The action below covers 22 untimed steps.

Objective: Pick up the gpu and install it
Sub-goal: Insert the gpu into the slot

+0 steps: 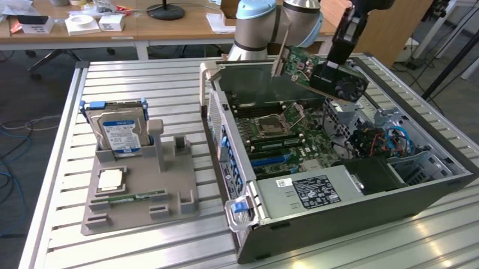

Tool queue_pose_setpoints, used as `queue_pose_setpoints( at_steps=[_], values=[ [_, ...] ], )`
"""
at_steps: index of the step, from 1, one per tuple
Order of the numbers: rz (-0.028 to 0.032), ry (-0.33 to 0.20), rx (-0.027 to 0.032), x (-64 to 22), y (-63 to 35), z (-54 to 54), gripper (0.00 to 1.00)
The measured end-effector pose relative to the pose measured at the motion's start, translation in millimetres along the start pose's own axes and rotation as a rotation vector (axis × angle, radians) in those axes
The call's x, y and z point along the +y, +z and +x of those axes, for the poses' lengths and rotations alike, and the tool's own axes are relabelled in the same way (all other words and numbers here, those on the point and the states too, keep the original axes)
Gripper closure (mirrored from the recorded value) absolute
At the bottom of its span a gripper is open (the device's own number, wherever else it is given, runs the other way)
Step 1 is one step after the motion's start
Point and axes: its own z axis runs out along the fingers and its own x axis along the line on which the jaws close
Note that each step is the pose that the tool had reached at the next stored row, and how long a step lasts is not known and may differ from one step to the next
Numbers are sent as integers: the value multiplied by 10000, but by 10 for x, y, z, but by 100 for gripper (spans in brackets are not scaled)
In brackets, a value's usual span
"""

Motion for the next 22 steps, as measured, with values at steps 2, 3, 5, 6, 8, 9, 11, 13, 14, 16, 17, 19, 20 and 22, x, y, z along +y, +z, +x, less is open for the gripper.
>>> queue_pose_setpoints(
  at_steps=[2,3,5,6,8,9,11,13,14,16,17,19,20,22],
  values=[
    [-4,-365,15,0,2,0,74],
    [-8,-544,23,0,3,0,74],
    [-13,-903,37,0,6,0,74],
    [-15,-1083,45,0,7,0,74],
    [-21,-1453,60,0,9,0,74],
    [-24,-1633,68,0,11,0,74],
    [-29,-1993,82,-1,13,0,74],
    [-35,-2352,97,-1,15,0,74],
    [-38,-2548,106,0,17,0,74],
    [-43,-2906,121,-1,19,0,74],
    [-46,-3089,128,-1,20,0,74],
    [-51,-3448,143,-1,23,0,74],
    [-54,-3623,150,-1,25,0,74],
    [-60,-3998,165,-1,28,0,74]
  ],
)
